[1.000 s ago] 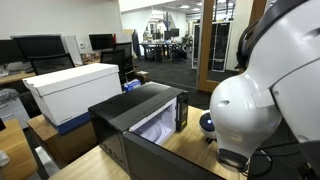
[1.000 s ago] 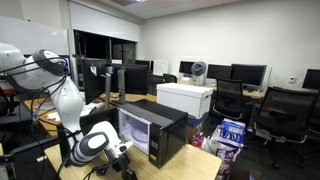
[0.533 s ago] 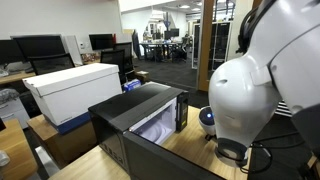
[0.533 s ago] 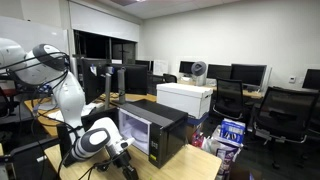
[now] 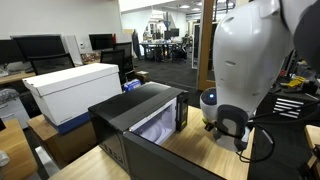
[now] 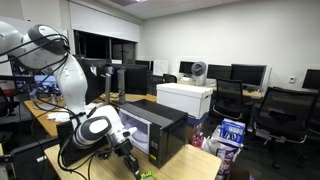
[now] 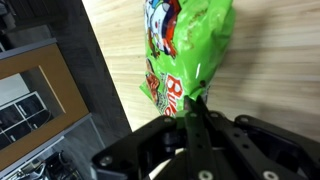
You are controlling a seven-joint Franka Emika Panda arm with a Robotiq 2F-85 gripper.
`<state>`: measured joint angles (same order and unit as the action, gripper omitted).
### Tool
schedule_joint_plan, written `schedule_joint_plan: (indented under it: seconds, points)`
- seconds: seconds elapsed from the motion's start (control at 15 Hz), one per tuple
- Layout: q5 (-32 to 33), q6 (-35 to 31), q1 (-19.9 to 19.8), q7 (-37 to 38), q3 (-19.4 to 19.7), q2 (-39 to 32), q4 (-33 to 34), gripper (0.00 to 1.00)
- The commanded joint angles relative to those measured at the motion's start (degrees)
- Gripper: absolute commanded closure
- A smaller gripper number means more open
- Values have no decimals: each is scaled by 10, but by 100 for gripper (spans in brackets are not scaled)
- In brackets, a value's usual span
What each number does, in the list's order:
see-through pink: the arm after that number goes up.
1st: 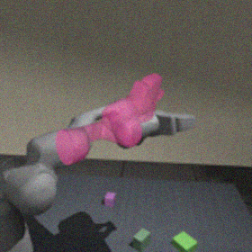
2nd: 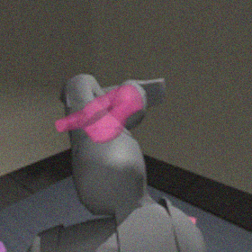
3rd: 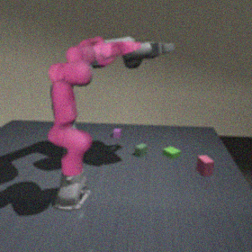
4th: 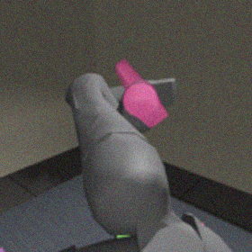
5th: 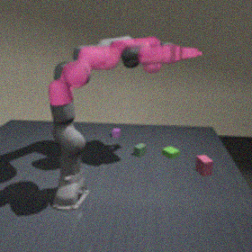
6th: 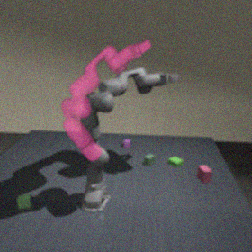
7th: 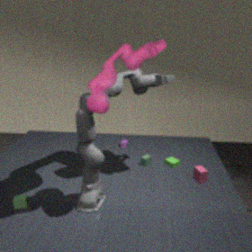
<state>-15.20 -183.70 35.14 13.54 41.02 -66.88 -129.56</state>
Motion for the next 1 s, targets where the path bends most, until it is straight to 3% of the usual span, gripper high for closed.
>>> schedule_joint_plan:
  seconds: [0.0,0.4,0.93]
  points:
    - [26,-1,-11,-27,3,56,-37,100]
    - [55,-10,-13,-52,-5,104,-68,100]
    - [76,-64,14,-94,-32,159,-118,100]
